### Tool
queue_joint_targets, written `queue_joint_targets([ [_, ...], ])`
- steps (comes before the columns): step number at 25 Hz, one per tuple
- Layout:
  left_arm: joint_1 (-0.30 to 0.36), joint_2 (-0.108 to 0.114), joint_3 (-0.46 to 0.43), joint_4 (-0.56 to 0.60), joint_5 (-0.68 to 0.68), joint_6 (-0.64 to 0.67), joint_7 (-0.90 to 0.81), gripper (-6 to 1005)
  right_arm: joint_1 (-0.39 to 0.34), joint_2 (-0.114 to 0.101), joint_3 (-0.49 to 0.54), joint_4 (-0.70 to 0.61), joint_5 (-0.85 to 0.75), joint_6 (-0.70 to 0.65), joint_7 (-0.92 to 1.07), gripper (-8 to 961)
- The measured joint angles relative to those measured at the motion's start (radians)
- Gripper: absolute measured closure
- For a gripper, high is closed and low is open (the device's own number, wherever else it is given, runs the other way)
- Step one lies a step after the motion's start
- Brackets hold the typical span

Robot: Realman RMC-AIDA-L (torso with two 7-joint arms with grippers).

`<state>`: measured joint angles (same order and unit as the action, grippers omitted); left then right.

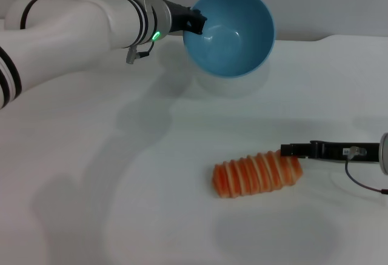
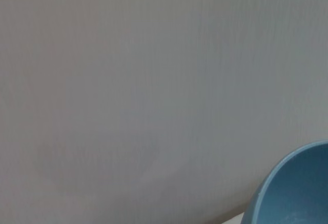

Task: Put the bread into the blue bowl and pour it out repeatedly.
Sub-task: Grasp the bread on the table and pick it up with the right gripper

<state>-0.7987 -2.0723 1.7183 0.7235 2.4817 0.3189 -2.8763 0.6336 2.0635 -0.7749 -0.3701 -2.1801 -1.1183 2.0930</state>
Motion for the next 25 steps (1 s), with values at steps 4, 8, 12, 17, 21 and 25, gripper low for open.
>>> queue_joint_targets([
  [4, 0.000, 0.000, 0.000, 0.001, 0.000, 0.000, 0.000, 1000, 0.000, 0.001, -0.023, 0.006, -0.002, 0.002, 0.033, 507],
  [8, 0.000, 0.000, 0.005, 0.000, -0.001, 0.000, 0.000, 1000, 0.009, 0.002, -0.033, 0.015, -0.002, 0.008, 0.041, 507],
  [12, 0.000, 0.000, 0.013, 0.000, -0.006, -0.002, 0.000, 1000, 0.021, 0.003, -0.054, 0.031, -0.002, 0.016, 0.046, 506],
  [17, 0.000, 0.001, 0.013, -0.003, -0.009, -0.003, 0.001, 999, 0.018, 0.002, -0.072, 0.029, -0.003, 0.018, 0.061, 506],
  [21, 0.011, 0.003, 0.013, 0.002, -0.011, -0.004, 0.001, 1000, 0.011, 0.001, -0.073, 0.021, -0.007, 0.018, 0.073, 655],
  [25, 0.011, 0.004, 0.013, 0.002, -0.011, -0.004, 0.002, 1000, 0.004, 0.002, -0.074, -0.001, -0.015, 0.013, 0.070, 715],
])
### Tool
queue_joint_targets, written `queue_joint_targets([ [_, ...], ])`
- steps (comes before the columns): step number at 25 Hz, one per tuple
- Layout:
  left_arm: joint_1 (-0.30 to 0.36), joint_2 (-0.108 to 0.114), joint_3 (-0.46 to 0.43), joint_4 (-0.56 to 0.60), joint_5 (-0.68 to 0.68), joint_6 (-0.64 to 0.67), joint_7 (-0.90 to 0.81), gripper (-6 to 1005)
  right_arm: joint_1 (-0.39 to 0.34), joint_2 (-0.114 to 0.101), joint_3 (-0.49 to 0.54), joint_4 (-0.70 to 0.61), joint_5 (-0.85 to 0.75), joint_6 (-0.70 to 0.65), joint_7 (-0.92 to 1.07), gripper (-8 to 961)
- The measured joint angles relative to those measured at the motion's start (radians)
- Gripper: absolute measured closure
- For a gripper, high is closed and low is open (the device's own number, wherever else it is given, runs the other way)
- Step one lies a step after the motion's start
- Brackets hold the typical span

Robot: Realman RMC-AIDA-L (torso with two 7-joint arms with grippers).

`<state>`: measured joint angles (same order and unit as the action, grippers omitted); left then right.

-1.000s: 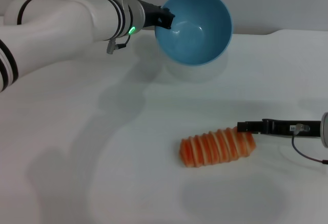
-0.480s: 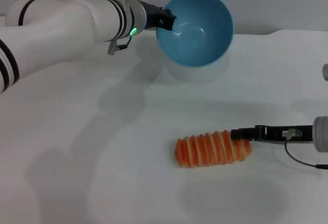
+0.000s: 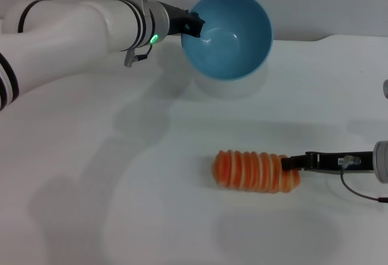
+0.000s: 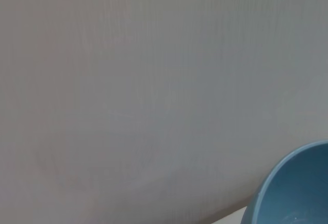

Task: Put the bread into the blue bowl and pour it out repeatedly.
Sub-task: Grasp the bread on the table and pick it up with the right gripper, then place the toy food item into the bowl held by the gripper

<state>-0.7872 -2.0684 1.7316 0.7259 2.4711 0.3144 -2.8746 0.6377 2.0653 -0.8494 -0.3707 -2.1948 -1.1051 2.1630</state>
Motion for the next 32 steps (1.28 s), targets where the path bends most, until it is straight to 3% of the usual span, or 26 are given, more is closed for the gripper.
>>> queue_joint_targets([
  [9, 0.000, 0.001, 0.000, -0.001, 0.000, 0.009, 0.000, 999, -0.025, 0.002, 0.000, -0.128, 0.005, -0.093, -0.022, 782],
  [14, -0.003, 0.002, 0.000, -0.006, 0.004, 0.025, 0.007, 999, -0.047, 0.001, 0.005, -0.276, 0.006, -0.202, -0.024, 803],
  [23, -0.070, 0.012, -0.051, -0.029, 0.023, 0.265, 0.124, 1000, -0.057, -0.013, 0.096, -0.540, -0.028, -0.374, -0.065, 859],
  [28, -0.106, 0.000, -0.002, -0.030, 0.017, 0.386, 0.149, 1001, -0.057, -0.005, 0.104, -0.632, -0.029, -0.408, -0.064, 870],
  [32, -0.117, -0.001, 0.053, -0.028, 0.014, 0.418, 0.138, 1000, -0.047, -0.002, 0.059, -0.626, -0.032, -0.391, -0.066, 875],
])
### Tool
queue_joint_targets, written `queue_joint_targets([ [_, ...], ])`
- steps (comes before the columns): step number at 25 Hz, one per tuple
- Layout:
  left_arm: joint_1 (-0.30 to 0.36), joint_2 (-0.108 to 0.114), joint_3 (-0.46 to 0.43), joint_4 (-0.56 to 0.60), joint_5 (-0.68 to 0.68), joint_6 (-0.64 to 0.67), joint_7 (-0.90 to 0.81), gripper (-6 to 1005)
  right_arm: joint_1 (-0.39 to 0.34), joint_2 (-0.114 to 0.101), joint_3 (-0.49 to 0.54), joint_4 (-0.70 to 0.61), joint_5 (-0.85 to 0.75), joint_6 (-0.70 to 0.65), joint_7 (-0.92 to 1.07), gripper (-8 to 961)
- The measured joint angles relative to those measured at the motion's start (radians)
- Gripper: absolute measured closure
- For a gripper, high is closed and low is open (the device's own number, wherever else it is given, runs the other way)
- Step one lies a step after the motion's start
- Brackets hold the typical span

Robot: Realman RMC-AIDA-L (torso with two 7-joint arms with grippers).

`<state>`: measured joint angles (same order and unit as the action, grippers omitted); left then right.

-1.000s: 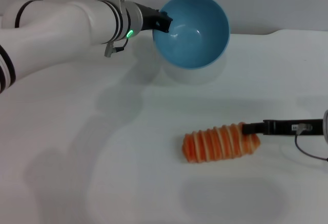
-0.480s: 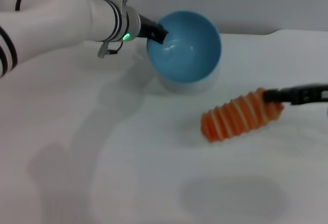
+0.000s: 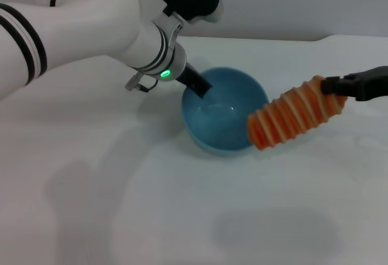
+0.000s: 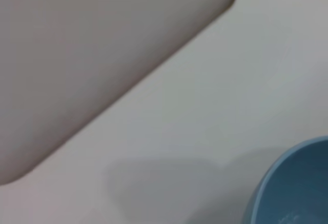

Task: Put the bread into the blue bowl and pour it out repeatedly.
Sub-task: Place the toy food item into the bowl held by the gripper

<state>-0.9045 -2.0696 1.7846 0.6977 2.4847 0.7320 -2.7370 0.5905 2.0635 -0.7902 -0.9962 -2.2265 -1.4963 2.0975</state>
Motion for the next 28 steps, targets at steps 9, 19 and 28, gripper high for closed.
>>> queue_joint_targets([
  [9, 0.000, -0.002, 0.059, 0.053, -0.061, 0.044, 0.009, 1000, 0.018, 0.004, -0.122, 0.040, -0.020, 0.121, 0.004, 880],
  [19, -0.016, 0.001, 0.053, 0.144, -0.076, 0.084, 0.000, 1000, 0.060, 0.004, -0.138, 0.058, -0.014, 0.185, 0.006, 884],
  [28, -0.024, 0.000, 0.042, 0.144, -0.099, 0.078, -0.001, 1000, 0.054, 0.007, -0.134, 0.106, 0.062, 0.251, -0.089, 891],
])
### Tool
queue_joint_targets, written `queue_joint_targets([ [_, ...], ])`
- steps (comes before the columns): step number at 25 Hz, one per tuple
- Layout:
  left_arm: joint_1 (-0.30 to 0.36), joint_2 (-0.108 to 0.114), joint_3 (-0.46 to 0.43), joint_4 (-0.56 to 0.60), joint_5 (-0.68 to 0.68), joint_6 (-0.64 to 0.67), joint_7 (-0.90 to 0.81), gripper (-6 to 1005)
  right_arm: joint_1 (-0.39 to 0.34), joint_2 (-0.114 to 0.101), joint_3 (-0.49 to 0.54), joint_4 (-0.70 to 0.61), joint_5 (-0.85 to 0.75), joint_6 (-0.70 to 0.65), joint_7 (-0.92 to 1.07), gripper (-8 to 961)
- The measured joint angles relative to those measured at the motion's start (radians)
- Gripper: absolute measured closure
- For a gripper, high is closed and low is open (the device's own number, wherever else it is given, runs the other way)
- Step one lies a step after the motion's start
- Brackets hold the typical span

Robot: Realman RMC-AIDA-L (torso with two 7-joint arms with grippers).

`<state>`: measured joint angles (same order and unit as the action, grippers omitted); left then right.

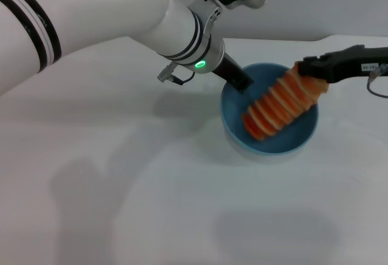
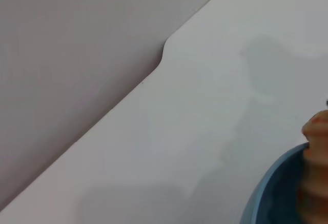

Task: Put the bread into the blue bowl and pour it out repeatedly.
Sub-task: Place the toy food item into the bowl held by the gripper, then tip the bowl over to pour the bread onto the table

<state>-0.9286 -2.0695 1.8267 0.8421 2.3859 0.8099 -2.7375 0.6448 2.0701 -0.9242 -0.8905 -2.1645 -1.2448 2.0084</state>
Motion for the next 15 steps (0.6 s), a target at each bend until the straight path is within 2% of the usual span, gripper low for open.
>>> queue_joint_targets([
  [2, 0.000, 0.001, 0.000, -0.003, -0.005, -0.007, 0.000, 999, -0.006, -0.003, 0.007, 0.020, 0.054, 0.006, -0.047, 892],
  [5, 0.000, 0.001, -0.001, -0.010, -0.005, -0.018, 0.000, 999, -0.020, -0.004, 0.011, 0.030, 0.120, 0.012, -0.103, 665],
  [11, 0.008, 0.000, -0.022, -0.016, -0.014, -0.030, -0.001, 1000, -0.083, -0.004, 0.013, 0.020, 0.308, 0.036, -0.182, 548],
  [15, 0.007, 0.002, -0.028, -0.037, -0.016, -0.044, -0.001, 1000, -0.121, -0.002, 0.021, 0.003, 0.321, 0.085, -0.212, 470],
])
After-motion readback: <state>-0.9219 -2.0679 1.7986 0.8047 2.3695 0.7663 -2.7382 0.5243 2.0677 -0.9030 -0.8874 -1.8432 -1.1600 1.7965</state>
